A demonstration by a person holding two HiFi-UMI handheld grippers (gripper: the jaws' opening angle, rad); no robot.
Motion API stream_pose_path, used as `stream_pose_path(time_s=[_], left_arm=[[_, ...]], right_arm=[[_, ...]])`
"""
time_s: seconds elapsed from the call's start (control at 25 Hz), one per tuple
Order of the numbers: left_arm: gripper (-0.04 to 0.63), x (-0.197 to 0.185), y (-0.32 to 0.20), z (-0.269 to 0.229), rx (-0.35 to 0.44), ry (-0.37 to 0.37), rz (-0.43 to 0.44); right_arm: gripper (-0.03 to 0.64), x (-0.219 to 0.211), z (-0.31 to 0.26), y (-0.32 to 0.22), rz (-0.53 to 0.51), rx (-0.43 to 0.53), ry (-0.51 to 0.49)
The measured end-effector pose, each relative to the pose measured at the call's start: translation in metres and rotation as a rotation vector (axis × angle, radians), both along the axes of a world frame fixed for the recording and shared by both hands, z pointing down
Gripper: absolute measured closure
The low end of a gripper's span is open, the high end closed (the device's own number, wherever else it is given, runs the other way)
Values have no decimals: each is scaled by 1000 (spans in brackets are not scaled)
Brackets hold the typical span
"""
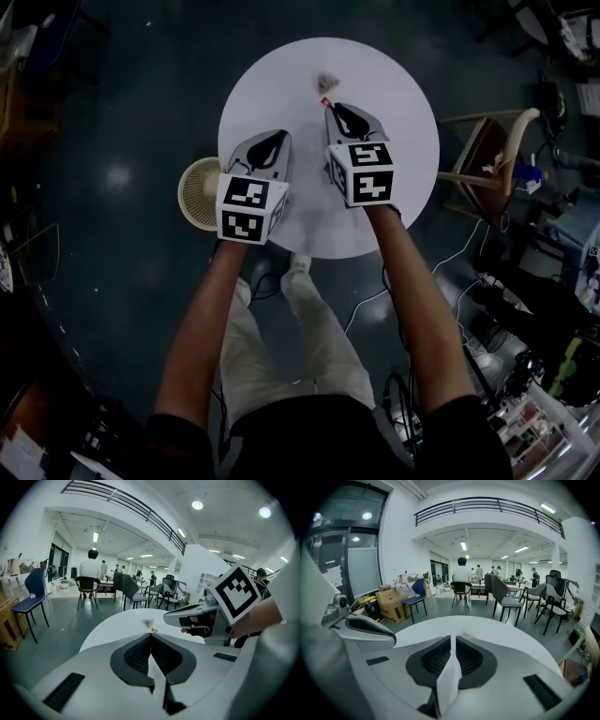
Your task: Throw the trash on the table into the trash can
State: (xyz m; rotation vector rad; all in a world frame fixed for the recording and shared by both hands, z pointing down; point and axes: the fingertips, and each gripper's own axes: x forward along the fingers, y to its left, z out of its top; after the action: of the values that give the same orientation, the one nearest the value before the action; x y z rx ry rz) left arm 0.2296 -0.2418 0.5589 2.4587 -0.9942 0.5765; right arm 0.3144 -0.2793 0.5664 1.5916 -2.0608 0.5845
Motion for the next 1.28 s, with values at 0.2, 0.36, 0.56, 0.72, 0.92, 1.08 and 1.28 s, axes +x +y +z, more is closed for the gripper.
stream_pose_path(time_s=[0.2,0.36,0.56,0.72,0.92,1.08,1.28], left_arm=[[580,19,-23,9,22,-11,-5],[580,27,-39,16,39,-42,2],[580,32,-49,24,57,-72,12],[580,32,-51,33,49,-77,-2],[580,27,-49,35,55,-78,-21],[580,24,-46,32,52,-83,-26],[580,16,-38,30,24,-83,-37]], right_arm=[[512,9,13,-30,-49,11,67],[483,15,27,-50,-57,-5,93],[472,16,43,-68,-72,-29,113],[472,15,52,-73,-70,-40,123],[549,18,55,-72,-74,-28,171],[578,17,54,-67,-80,-37,145],[588,5,46,-49,-94,-43,92]])
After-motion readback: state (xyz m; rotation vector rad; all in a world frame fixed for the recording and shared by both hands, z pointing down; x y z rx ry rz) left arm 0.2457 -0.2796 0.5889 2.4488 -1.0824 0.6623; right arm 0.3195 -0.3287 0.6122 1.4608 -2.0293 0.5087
